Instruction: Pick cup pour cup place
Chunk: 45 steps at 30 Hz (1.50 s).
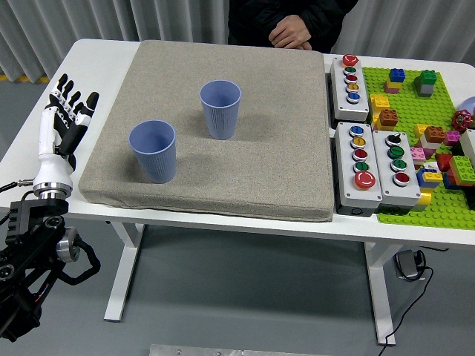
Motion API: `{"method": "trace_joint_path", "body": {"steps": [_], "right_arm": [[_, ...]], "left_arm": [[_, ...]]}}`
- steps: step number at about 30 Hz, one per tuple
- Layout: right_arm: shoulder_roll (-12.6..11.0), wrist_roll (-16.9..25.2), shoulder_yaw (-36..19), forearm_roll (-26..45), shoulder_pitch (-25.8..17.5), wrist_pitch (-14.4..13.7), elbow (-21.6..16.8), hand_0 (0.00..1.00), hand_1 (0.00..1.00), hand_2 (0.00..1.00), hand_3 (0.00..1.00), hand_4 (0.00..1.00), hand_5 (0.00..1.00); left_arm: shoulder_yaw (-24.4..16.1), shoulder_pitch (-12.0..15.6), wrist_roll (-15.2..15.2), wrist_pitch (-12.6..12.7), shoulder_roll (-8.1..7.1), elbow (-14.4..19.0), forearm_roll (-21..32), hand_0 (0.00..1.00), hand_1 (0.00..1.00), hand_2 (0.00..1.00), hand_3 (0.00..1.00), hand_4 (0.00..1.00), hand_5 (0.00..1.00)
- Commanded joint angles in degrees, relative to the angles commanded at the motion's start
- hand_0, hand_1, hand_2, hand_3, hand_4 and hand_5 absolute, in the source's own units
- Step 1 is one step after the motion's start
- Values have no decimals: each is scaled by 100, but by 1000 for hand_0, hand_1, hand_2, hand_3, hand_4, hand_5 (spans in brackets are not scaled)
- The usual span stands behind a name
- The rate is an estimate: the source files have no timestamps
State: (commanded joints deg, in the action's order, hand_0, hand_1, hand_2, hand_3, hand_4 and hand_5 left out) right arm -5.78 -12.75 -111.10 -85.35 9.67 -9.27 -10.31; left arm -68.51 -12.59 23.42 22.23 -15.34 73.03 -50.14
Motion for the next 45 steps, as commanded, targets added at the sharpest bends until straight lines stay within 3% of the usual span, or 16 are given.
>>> {"method": "trace_joint_path", "body": {"steps": [5, 7, 10, 14, 23, 24, 29, 30, 31, 38, 45], "right_arm": [[2, 4, 4, 17, 3, -9, 0, 695, 617, 590, 585, 2, 242], [3, 3, 5, 18, 2, -11, 0, 694, 617, 590, 585, 2, 240], [6, 0, 5, 9, 1, -13, 0, 694, 617, 590, 585, 2, 240], [2, -1, 17, 25, 8, -13, 0, 695, 617, 590, 586, 2, 240], [5, 8, 20, 46, 18, -21, 0, 695, 617, 590, 585, 2, 239], [7, 7, 22, 50, 17, -23, 0, 695, 617, 590, 586, 2, 240], [11, 3, 23, 50, 11, -24, 0, 695, 617, 590, 586, 2, 240], [13, 2, 21, 46, 4, -24, 0, 695, 617, 590, 586, 2, 240], [13, 2, 21, 43, 0, -24, 0, 695, 617, 590, 586, 2, 240], [17, 0, 23, 39, -27, -20, 0, 695, 617, 590, 587, 2, 241], [22, -2, 21, 35, -43, -22, 0, 695, 617, 590, 588, 2, 242]], "left_arm": [[-40, -15, 75, -136, 18, -13, 410, 837, 878, 983, 962, 998, 680], [-56, -23, 109, -208, 19, -13, 540, 806, 847, 933, 913, 998, 702], [-103, -44, 155, -371, 19, -21, 1116, 806, 847, 933, 913, 998, 702], [-192, -79, 176, -430, 34, -65, 1162, 800, 839, 914, 867, 998, 723], [-518, -198, -355, -1269, 19, -295, 915, 789, 820, 881, 823, 998, 768], [-552, -218, -440, -1380, 15, -336, 918, 782, 814, 880, 815, 926, 998], [-590, -233, -530, -1484, 18, -390, 985, 782, 814, 880, 815, 926, 998], [-588, -231, -555, -1535, 19, -389, 1046, 779, 811, 878, 810, 862, 998], [-582, -230, -568, -1568, 18, -390, 1101, 779, 811, 878, 810, 862, 998], [-555, -245, -796, -2064, 19, -471, 1649, 779, 813, 885, 810, 870, 998], [-564, -236, -836, -2112, 31, -473, 1550, 780, 814, 881, 808, 861, 998]]}}
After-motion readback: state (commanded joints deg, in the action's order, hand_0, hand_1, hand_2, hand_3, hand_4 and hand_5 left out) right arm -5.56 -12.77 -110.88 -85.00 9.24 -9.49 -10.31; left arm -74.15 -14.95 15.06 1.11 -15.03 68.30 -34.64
